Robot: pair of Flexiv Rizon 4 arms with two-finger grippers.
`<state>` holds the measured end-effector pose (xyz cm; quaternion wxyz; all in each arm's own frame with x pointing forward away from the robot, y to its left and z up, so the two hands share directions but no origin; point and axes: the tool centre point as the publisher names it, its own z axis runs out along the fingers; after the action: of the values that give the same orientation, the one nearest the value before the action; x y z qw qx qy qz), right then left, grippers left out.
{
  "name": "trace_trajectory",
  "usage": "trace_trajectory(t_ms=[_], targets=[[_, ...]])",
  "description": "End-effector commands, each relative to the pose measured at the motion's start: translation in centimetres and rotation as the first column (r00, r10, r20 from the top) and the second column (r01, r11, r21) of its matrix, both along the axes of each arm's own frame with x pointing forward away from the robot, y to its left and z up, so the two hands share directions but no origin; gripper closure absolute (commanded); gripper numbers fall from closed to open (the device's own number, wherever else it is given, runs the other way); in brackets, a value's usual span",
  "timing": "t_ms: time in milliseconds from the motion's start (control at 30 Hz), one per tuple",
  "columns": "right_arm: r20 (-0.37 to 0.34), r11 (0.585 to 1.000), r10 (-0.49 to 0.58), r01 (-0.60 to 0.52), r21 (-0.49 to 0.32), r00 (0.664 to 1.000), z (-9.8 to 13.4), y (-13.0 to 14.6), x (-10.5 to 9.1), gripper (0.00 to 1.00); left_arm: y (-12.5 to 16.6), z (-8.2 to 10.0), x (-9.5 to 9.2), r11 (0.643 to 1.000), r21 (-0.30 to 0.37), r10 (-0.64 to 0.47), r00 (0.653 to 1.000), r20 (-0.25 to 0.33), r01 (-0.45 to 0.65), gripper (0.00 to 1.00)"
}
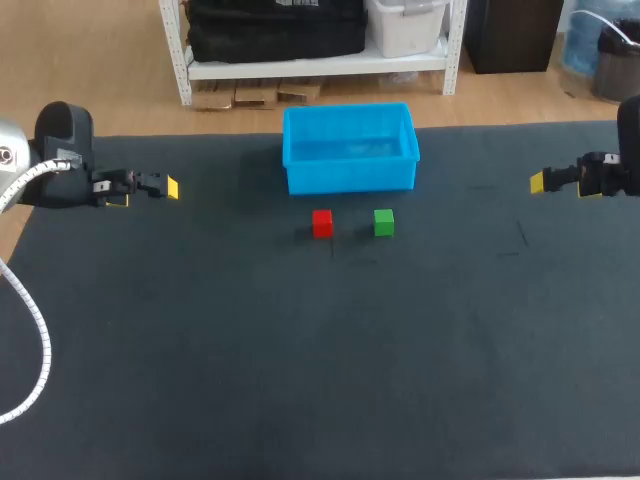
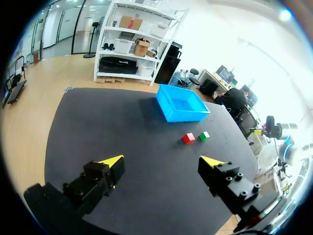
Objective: Use the left arm to pick the red cube and place it into the blue plastic box first, then use the right arm to grasp the green cube and put it into the same blue plastic box after the first action is fully finished.
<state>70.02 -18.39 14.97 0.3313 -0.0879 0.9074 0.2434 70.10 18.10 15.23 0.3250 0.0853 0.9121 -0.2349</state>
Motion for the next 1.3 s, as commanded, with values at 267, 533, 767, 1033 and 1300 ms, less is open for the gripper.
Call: trace_trajectory(t_ms=[267,533,767,1033,1300], targets=[[0.0,1.0,0.001,-0.001,-0.001,1.0,0.0,0.0,0.0,0.0,0.2,-0.2,0.0,1.0,-0.009,-0.005,1.0,0.007,0.005,0.0],[0.0,1.0,0.001,-0.001,-0.001,1.0,0.0,0.0,0.0,0.0,-2.0,0.2,1.2,0.998,0.049,-0.026,0.997,-0.069,0.03,0.0],[0.0,1.0,0.001,-0.001,-0.001,1.0,0.0,0.0,0.0,0.0,-4.6,0.3,2.8,0.994,0.097,-0.026,0.987,-0.159,0.042,0.0],[0.0,1.0,0.001,-0.001,-0.001,1.0,0.0,0.0,0.0,0.0,-7.8,0.1,3.8,0.981,0.177,-0.035,0.971,-0.237,0.078,0.0],[0.0,1.0,0.001,-0.001,-0.001,1.0,0.0,0.0,0.0,0.0,-9.6,-0.8,4.3,0.967,0.243,0.003,0.954,-0.3,0.073,0.0]])
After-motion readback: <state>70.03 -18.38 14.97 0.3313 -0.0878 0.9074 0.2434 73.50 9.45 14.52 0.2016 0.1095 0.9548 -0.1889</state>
